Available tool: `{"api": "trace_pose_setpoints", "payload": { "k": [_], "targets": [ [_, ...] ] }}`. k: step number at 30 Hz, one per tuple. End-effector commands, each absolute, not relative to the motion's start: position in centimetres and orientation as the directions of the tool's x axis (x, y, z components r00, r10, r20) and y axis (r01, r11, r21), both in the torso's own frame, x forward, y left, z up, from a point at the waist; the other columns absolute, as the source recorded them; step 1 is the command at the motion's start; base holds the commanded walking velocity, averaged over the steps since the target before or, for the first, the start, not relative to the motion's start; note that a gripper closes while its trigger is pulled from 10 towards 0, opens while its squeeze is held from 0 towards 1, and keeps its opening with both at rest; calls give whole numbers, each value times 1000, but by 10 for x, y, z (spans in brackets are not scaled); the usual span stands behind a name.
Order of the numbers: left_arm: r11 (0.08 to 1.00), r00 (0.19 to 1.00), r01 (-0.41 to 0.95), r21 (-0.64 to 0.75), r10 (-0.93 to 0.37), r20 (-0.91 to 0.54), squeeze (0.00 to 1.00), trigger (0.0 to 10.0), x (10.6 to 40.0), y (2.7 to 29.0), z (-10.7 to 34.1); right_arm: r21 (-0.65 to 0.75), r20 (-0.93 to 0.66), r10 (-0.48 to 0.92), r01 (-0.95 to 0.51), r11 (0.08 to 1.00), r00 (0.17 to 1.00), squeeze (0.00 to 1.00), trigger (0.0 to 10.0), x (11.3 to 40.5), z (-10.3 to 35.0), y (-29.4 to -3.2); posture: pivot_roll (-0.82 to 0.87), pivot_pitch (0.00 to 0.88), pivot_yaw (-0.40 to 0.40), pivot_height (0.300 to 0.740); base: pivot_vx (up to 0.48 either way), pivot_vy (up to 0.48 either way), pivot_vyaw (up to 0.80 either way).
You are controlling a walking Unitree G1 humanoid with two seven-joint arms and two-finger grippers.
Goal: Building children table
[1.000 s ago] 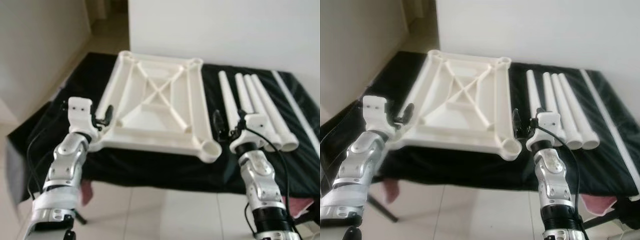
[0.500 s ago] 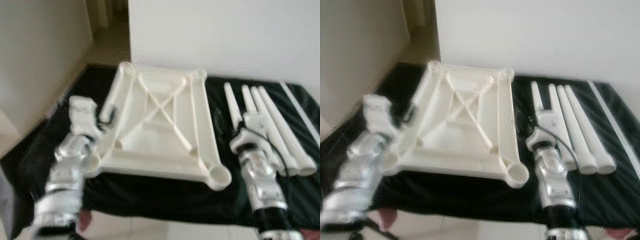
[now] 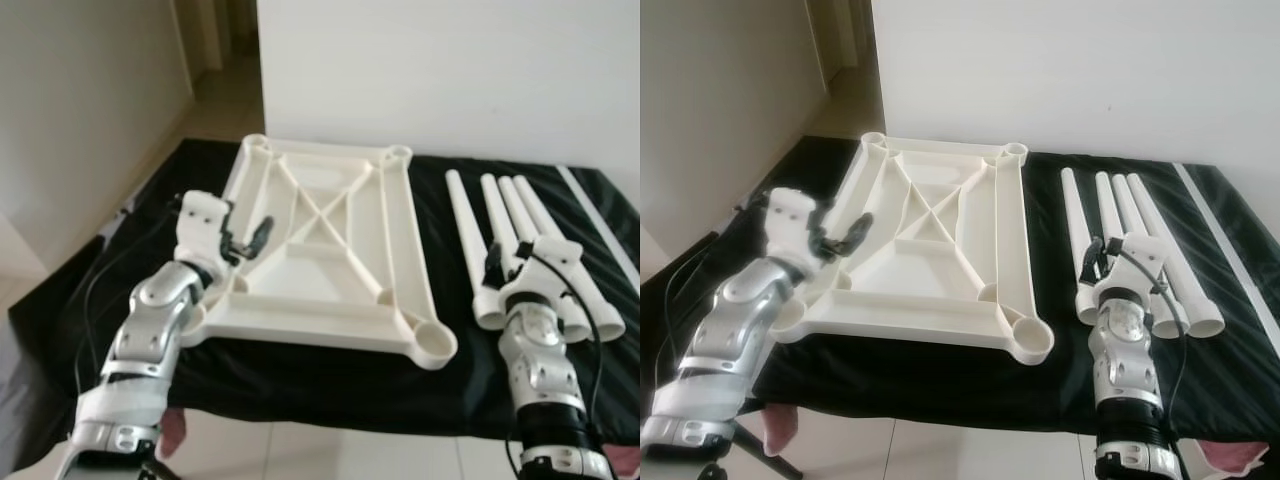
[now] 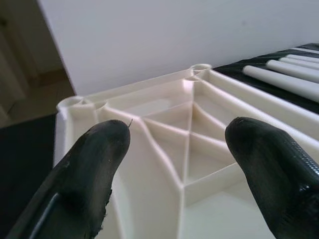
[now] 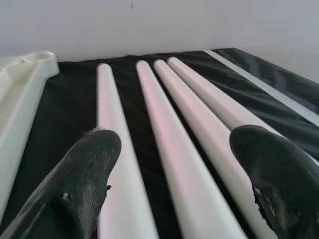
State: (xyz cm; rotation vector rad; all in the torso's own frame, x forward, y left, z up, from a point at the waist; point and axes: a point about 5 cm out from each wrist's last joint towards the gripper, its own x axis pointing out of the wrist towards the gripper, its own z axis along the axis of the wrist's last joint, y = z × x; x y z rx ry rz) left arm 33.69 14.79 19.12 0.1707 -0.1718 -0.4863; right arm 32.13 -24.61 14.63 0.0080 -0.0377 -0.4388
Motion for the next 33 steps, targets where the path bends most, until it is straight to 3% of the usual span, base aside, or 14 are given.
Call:
{"api": "trace_pose_setpoints", "payload": {
  "k": [1, 2, 6, 9, 17, 19, 20, 25, 33],
  "targets": [
    [784, 791, 574, 238, -606, 88, 0, 10000, 333, 136, 193, -3, -4, -443, 443, 896, 896, 0, 10000, 323, 143, -251, 4, 22, -8, 740, 0, 0, 0],
    [736, 744, 627, 256, -663, 84, 0, 10000, 328, 125, 196, -35, -56, -428, 426, 904, 902, 0, 10000, 327, 141, -250, 1, 28, -8, 740, 0, 0, 0],
    [697, 704, 674, 245, -706, 73, 0, 10000, 323, 117, 198, -79, -91, -419, 413, 907, 903, 0, 10000, 330, 139, -249, 0, 30, -8, 740, 0, 0, 0],
    [603, 623, 754, 261, -782, 6, 0, 10000, 316, 104, 191, -136, -128, -367, 351, 927, 921, 0, 10000, 338, 140, -244, -9, 40, -5, 740, 0, 0, 0],
    [527, 556, 805, 272, -830, -39, 0, 10000, 313, 98, 188, -181, -102, -284, 263, 948, 953, 0, 10000, 348, 151, -234, -9, 52, -7, 740, 0, 0, 0],
    [436, 468, 857, 274, -881, -62, 0, 10000, 308, 98, 196, -207, -88, -187, 166, 964, 978, 0, 10000, 354, 161, -224, -1, 67, -14, 740, 0, 0, 0],
    [436, 468, 857, 274, -881, -62, 0, 10000, 308, 98, 196, -207, -88, -187, 166, 964, 978, 0, 10000, 354, 161, -224, -1, 67, -14, 740, 0, 0, 0],
    [277, 314, 925, 260, -943, -110, 0, 10000, 297, 96, 207, -142, -218, -141, 112, 983, 966, 0, 10000, 355, 153, -218, 9, 82, -18, 740, 0, 0, 0],
    [239, 298, 923, 302, -940, -166, 0, 10000, 302, 99, 211, -105, -313, -158, 131, 986, 937, 0, 10000, 354, 146, -217, 9, 95, -16, 740, 0, 0, 0]
  ]
}}
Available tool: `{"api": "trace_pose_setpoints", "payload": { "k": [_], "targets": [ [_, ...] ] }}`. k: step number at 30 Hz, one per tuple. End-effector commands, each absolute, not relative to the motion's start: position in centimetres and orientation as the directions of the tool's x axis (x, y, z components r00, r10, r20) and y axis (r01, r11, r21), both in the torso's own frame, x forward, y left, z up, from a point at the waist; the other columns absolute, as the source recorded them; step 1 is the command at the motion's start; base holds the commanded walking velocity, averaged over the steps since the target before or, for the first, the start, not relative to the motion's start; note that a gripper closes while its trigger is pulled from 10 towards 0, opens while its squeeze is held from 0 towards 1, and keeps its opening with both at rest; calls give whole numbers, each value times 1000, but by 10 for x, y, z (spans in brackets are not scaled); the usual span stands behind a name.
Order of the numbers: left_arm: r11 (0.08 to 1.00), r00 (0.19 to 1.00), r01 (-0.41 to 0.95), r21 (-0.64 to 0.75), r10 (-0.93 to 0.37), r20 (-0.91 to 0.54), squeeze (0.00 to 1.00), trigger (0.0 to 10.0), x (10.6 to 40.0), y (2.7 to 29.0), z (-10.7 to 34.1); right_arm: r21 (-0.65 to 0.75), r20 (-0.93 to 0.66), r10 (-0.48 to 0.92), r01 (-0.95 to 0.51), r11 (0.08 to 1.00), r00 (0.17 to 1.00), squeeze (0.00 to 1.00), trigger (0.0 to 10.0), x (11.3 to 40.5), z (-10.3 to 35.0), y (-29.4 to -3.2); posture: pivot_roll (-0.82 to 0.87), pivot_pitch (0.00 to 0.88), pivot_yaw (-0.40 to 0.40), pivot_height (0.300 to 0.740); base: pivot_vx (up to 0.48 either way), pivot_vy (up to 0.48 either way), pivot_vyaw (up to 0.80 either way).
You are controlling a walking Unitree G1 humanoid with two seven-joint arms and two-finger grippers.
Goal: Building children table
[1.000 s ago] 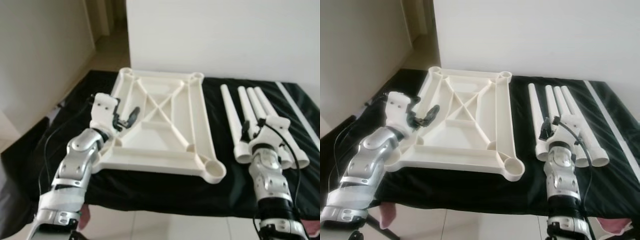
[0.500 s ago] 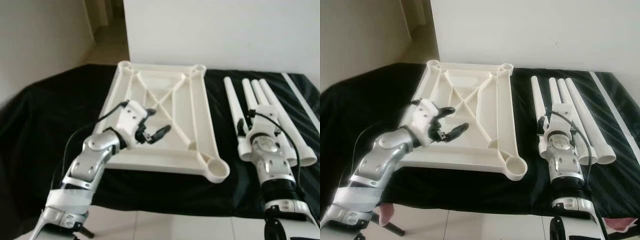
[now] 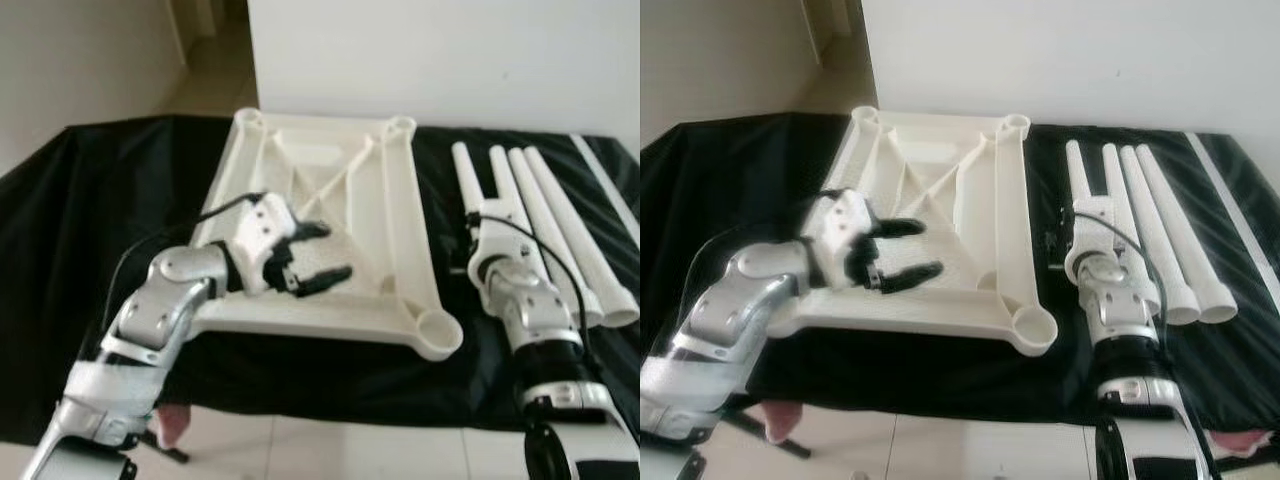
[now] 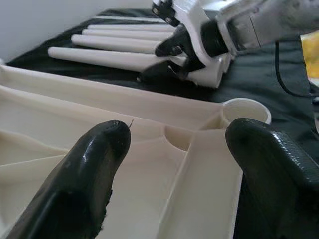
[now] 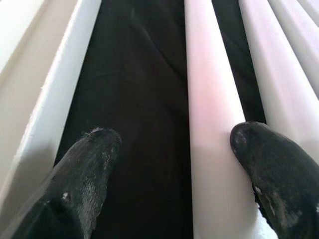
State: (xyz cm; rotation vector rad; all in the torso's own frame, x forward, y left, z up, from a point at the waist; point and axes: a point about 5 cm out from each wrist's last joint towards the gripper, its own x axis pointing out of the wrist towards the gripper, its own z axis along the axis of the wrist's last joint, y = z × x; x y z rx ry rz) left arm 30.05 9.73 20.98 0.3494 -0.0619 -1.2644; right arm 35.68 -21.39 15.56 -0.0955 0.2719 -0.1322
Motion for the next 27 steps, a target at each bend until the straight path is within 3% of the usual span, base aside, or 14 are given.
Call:
{"api": "trace_pose_setpoints", "payload": {
  "k": [1, 14, 27],
  "targets": [
    [240, 300, 921, 305, -940, -165, 0, 10000, 303, 99, 213, -104, -319, -171, 145, 984, 932, 0, 10000, 354, 145, -219, 8, 95, -15, 740, 0, 0, 0],
    [252, 312, 916, 312, -936, -161, 0, 10000, 309, 103, 220, -103, -362, -232, 208, 973, 903, 0, 10000, 360, 148, -229, 5, 90, -15, 740, 0, 0, 0],
    [298, 352, 904, 306, -925, -141, 0, 10000, 309, 108, 220, -10, -564, -185, 218, 976, 805, 0, 10000, 362, 141, -236, -1, 90, -23, 740, 0, 0, 0]
  ]
}}
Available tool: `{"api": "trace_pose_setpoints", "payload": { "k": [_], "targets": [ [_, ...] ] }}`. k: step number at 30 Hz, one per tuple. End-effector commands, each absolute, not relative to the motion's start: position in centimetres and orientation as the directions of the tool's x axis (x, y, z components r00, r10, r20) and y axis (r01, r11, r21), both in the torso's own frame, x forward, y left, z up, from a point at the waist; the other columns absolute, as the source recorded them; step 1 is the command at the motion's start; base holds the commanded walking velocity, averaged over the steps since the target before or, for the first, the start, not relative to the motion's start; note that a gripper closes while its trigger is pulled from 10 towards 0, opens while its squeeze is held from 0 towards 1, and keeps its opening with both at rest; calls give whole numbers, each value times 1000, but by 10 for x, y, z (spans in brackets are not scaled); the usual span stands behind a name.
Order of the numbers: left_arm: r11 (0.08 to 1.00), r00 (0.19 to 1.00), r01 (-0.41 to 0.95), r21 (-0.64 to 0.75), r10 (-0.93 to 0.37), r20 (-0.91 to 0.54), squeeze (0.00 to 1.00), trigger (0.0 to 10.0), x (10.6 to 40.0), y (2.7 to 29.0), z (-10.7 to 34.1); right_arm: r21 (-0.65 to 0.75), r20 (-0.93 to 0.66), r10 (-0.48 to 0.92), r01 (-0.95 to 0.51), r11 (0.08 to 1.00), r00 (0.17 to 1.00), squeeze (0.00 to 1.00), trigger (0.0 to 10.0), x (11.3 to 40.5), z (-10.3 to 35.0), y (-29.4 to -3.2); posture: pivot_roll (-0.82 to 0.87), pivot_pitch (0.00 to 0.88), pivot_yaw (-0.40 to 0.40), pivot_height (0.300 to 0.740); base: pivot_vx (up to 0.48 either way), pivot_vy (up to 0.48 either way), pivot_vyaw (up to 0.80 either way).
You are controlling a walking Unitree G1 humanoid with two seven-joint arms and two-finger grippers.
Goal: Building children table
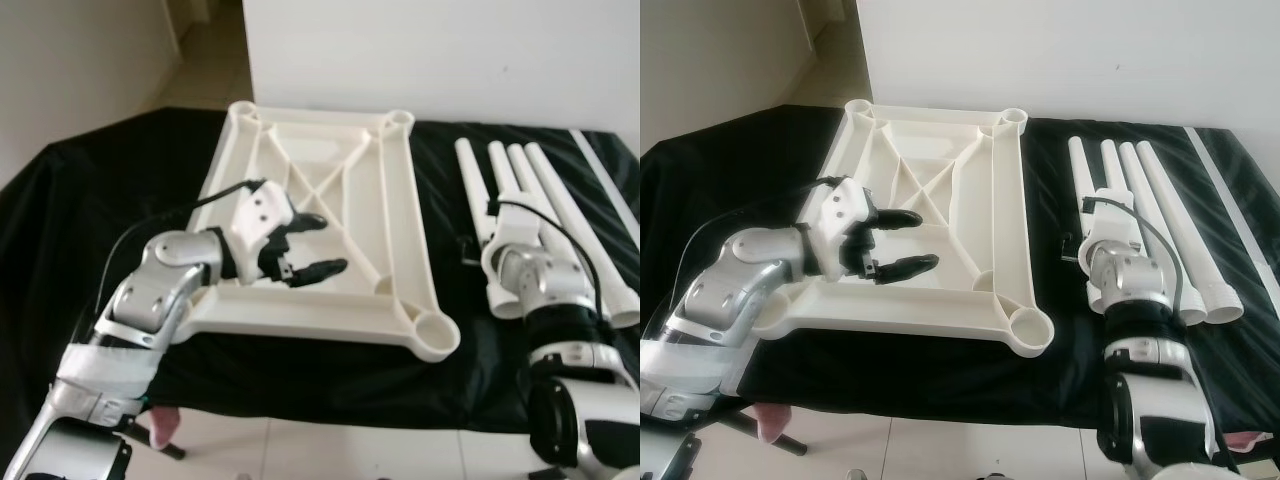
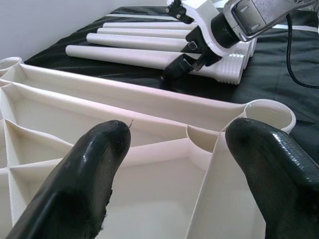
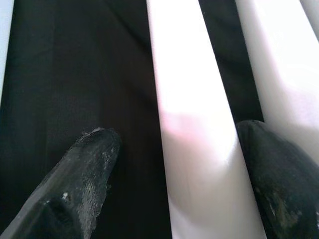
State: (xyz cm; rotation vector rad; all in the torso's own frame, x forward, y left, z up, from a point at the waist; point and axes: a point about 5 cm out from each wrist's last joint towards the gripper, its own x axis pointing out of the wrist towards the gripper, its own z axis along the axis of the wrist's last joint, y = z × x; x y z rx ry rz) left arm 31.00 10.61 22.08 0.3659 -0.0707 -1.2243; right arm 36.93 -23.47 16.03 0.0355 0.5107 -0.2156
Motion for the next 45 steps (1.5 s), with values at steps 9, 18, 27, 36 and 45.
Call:
{"api": "trace_pose_setpoints", "payload": {
  "k": [9, 18, 27, 36, 45],
  "targets": [
    [327, 376, 897, 296, -918, -126, 0, 10000, 311, 109, 223, 119, -754, -12, 154, 981, 657, 0, 10000, 355, 137, -233, -7, 100, -35, 740, 0, 0, 0],
    [338, 384, 894, 294, -916, -113, 0, 10000, 312, 109, 227, 108, -796, 31, 91, 990, 604, 0, 4314, 351, 140, -237, -15, 93, -40, 740, 0, 0, 0],
    [370, 412, 881, 294, -907, -92, 0, 10000, 317, 109, 229, 124, -695, 54, 45, 991, 717, 0, 0, 363, 163, -232, -13, 68, -47, 740, 0, 0, 0],
    [460, 474, 858, 230, -880, -9, 0, 10000, 327, 120, 241, 261, -428, 149, -36, 965, 891, 0, 10000, 369, 202, -218, -9, 46, -41, 740, 0, 0, 0],
    [658, 657, 751, 58, -753, 28, 0, 10000, 364, 134, 257, 297, 10, 266, -257, 920, 964, 0, 10000, 358, 233, -187, -5, 41, -37, 740, 0, 0, 0]
  ]
}}
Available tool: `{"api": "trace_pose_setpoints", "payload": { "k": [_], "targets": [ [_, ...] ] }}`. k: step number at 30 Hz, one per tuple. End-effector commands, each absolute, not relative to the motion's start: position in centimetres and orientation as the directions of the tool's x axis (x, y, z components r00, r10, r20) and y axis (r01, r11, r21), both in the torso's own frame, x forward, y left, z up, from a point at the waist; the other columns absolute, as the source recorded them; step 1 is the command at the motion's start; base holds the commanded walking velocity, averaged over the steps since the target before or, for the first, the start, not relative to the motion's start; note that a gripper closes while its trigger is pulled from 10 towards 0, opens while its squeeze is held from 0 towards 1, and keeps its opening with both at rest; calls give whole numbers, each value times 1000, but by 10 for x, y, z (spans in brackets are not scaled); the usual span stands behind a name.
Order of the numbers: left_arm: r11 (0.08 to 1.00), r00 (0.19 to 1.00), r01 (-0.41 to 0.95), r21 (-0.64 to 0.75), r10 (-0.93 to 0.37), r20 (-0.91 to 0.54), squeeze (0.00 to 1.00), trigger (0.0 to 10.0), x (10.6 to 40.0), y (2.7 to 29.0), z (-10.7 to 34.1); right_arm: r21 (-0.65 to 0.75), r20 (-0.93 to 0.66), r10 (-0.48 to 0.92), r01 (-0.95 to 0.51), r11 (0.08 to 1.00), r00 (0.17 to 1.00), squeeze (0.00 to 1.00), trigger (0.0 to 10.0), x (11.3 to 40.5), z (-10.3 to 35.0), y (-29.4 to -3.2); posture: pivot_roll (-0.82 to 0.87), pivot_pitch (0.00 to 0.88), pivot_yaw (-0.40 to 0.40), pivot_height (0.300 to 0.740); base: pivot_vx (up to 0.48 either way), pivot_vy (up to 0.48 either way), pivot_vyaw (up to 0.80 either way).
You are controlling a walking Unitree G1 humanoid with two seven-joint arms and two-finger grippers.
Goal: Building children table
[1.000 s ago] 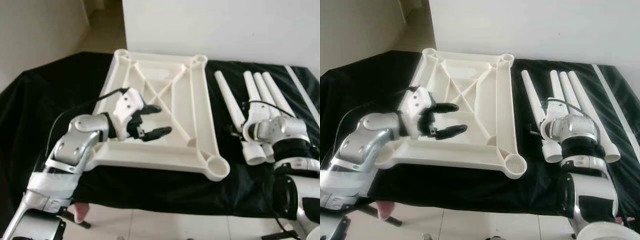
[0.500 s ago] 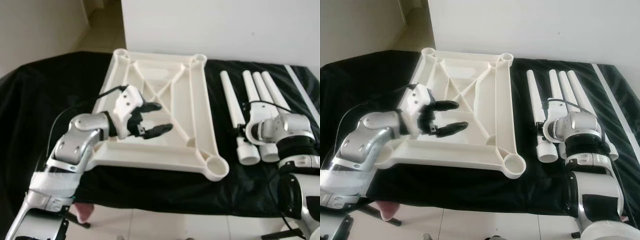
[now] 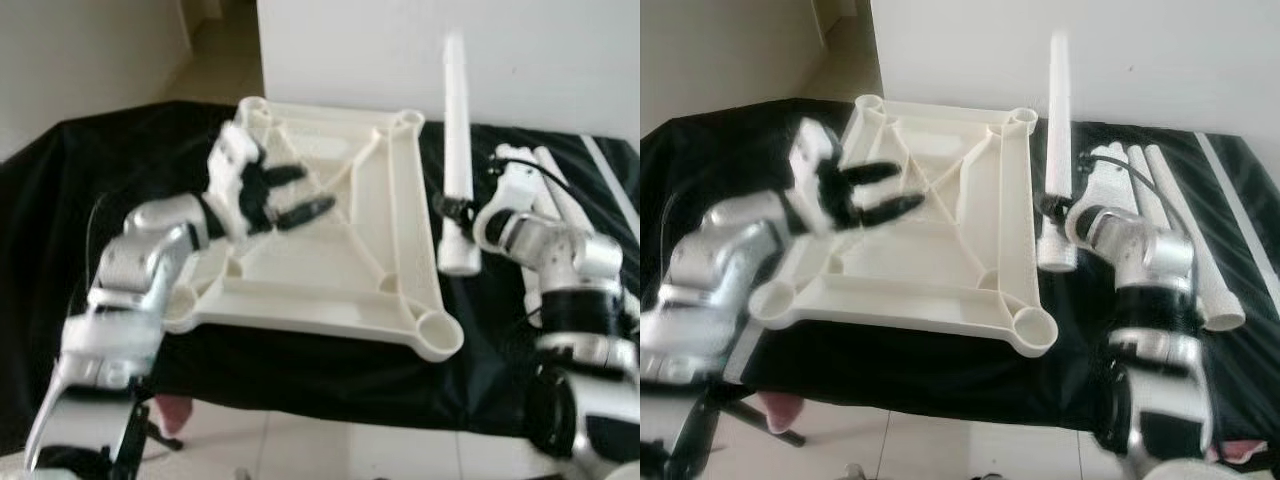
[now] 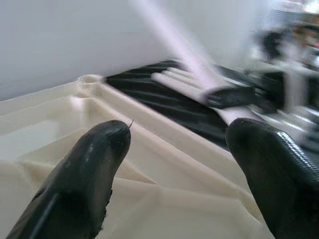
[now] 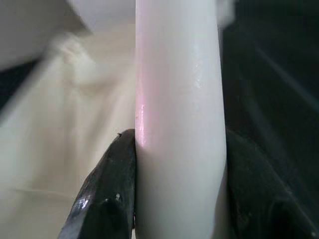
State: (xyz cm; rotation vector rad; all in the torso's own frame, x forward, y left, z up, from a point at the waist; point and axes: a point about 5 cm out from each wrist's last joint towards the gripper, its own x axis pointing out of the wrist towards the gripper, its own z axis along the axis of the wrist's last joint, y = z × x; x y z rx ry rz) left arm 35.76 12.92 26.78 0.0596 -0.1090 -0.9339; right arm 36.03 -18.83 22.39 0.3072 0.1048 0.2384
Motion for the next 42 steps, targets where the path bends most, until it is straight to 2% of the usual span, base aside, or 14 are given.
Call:
{"api": "trace_pose_setpoints", "payload": {
  "k": [1, 3, 8, 9, 10, 12, 18, 25, 33, 42],
  "targets": [
    [684, 684, 727, 62, -729, 15, 0, 10000, 368, 135, 257, 292, 69, 316, -322, 901, 946, 0, 10000, 354, 234, -180, -6, 38, -36, 740, 0, 0, 0],
    [717, 719, 692, 86, -695, 1, 0, 10000, 376, 135, 256, 286, 81, 373, -380, 880, 924, 0, 10000, 348, 225, -168, -2, 34, -37, 740, 0, 0, 0],
    [722, 724, 690, 55, -690, -11, 0, 10000, 379, 133, 255, 301, 81, 346, -353, 886, 935, 0, 10000, 348, 222, -168, 2, 25, -40, 740, 0, 0, 0],
    [732, 733, 679, 55, -680, -6, 0, 10000, 382, 132, 255, 303, 103, 369, -382, 873, 924, 0, 10000, 345, 221, -165, 4, 22, -40, 740, 0, 0, 0],
    [780, 782, 621, 79, -623, 2, 0, 10000, 390, 125, 258, 332, 176, 412, -447, 830, 894, 0, 10000, 337, 222, -156, 9, 11, -34, 740, 0, 0, 0],
    [798, 800, 600, 54, -600, -5, 0, 10000, 396, 116, 262, 321, 233, 449, -504, 802, 863, 0, 10000, 327, 224, -148, 7, 9, -26, 740, 0, 0, 0],
    [838, 844, 532, 118, -536, 0, 0, 10000, 406, 102, 276, 251, 319, 532, -611, 751, 784, 0, 10000, 315, 230, -133, 2, 3, -15, 740, 0, 0, 0],
    [832, 832, 545, 109, -552, 58, 0, 10000, 407, 77, 303, 203, 339, 635, -714, 670, 694, 0, 10000, 302, 230, -114, 2, 0, -14, 740, 0, 0, 0],
    [802, 795, 592, 78, -597, 106, 0, 10000, 406, 56, 318, 217, 320, 676, -746, 629, 663, 0, 10000, 298, 221, -94, 5, 4, -10, 740, 0, 0, 0],
    [762, 752, 643, 72, -646, 128, 0, 10000, 400, 39, 332, 220, 289, 679, -737, 639, 675, 0, 10000, 301, 213, -89, 8, 7, -7, 740, 0, 0, 0]
  ]
}}
